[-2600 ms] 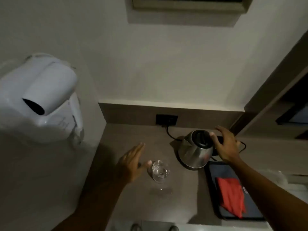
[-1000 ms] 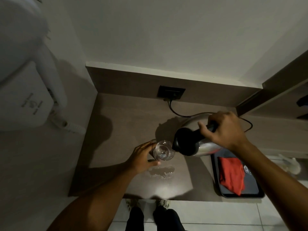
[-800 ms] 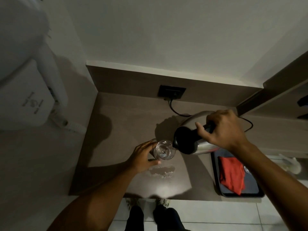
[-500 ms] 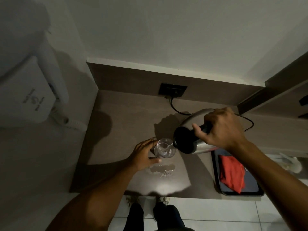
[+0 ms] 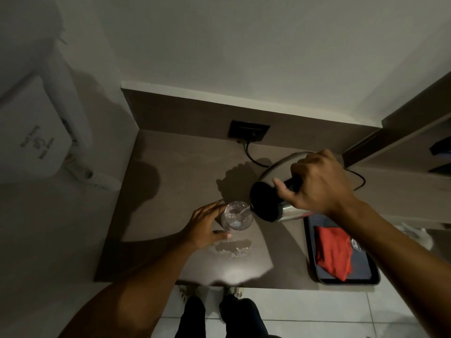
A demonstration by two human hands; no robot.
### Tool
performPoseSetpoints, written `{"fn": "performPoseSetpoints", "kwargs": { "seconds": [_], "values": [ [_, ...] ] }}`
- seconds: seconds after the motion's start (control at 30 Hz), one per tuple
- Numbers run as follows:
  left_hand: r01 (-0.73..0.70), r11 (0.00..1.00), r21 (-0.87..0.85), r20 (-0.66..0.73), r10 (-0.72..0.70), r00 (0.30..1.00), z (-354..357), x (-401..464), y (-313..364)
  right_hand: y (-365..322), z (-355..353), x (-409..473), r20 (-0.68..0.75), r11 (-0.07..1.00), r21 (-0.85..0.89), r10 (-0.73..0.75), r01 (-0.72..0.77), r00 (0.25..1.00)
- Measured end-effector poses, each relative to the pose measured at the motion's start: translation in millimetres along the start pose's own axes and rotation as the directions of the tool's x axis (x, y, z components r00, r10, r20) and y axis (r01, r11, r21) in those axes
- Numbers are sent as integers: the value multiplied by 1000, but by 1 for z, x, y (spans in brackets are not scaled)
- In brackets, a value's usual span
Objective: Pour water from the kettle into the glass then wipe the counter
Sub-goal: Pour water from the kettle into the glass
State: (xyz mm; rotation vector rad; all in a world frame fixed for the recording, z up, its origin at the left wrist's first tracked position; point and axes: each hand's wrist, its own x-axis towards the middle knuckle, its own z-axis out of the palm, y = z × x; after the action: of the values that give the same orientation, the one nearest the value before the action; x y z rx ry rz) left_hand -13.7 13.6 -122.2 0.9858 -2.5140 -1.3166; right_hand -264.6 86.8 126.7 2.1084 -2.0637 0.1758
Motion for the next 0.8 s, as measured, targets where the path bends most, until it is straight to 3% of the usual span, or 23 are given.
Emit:
{"fn": "performPoseSetpoints", "kwargs": {
  "seconds": [0.47, 0.8],
  "values": [
    [37, 999, -26, 35, -37, 999, -4, 0, 7, 5, -10, 0, -2, 999, -36, 19, -19, 1000],
    [-14, 1000, -22, -43, 13, 999, -5, -1, 12, 1, -15, 0, 9, 997, -64, 43, -42, 999]
  ]
}}
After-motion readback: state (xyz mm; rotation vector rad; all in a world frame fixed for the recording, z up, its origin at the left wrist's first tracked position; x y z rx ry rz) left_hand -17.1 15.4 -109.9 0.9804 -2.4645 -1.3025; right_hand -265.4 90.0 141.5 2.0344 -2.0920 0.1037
